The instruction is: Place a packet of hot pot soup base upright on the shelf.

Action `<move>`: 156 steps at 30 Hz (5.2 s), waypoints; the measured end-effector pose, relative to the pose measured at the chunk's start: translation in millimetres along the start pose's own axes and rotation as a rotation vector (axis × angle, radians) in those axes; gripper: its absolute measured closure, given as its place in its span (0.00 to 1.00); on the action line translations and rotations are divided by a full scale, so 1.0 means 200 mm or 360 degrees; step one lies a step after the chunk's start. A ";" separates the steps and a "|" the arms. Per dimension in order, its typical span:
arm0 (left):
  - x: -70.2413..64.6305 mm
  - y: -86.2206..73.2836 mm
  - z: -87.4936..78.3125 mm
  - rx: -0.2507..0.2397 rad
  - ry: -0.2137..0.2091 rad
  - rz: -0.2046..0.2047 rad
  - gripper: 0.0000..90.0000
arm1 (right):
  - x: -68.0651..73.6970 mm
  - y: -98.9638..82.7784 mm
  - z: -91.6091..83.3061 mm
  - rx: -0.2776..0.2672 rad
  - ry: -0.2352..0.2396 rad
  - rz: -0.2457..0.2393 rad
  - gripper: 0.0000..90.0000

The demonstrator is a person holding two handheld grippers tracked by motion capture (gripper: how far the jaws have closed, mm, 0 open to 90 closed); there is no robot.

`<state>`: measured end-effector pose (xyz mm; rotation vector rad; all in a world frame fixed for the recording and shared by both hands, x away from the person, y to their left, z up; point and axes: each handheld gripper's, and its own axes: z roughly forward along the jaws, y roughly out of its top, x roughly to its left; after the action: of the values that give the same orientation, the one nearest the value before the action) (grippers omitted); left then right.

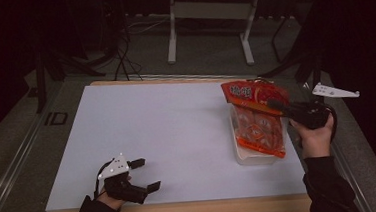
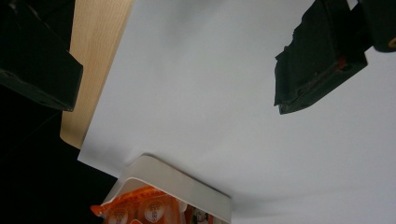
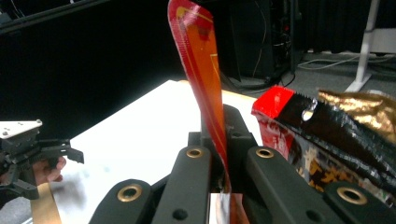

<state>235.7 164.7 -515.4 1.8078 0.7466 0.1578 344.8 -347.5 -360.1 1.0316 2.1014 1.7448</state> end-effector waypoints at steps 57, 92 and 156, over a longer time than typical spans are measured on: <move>0.02 -0.02 0.03 0.0023 0.0012 -0.0016 0.02 | -0.06 -0.20 -0.08 -0.0038 -0.0068 0.0097 0.79; 0.02 -0.03 0.01 0.0017 0.0018 -0.0002 0.02 | 0.38 -0.02 0.13 -0.0013 0.0257 -0.0180 0.12; 0.01 -0.03 0.00 -0.0001 -0.0015 0.0016 0.02 | 0.37 -0.72 0.28 0.0499 0.0334 -0.0155 0.15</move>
<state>234.8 166.9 -522.0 1.8110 0.7308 0.1560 269.6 -263.3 -489.5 0.8292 2.5719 1.5706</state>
